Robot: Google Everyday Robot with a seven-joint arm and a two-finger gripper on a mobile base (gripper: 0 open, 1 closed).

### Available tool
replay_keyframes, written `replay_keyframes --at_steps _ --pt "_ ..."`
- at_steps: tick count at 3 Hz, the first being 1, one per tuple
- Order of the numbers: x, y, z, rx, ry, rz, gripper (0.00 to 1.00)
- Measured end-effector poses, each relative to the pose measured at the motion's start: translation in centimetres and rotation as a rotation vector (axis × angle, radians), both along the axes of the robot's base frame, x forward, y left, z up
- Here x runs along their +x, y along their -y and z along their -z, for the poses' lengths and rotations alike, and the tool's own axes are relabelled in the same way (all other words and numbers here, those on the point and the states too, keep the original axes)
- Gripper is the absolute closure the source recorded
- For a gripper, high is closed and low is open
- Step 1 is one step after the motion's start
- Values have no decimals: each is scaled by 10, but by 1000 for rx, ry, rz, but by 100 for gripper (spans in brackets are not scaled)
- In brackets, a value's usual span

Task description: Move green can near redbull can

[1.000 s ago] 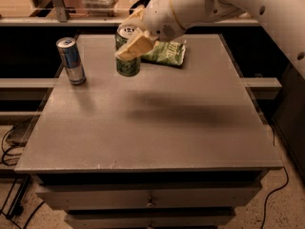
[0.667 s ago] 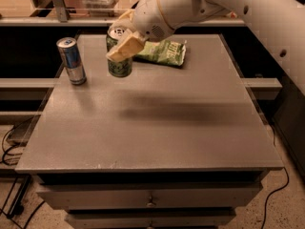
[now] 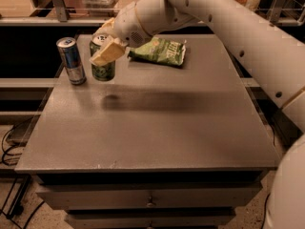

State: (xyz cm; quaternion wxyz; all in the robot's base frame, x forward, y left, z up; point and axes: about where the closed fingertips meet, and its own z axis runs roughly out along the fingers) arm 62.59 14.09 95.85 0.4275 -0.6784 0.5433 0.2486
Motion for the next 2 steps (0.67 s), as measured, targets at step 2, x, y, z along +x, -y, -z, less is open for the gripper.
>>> replay_keyframes --at_steps 2 --pt "26 -25 36 13 -66 40 59"
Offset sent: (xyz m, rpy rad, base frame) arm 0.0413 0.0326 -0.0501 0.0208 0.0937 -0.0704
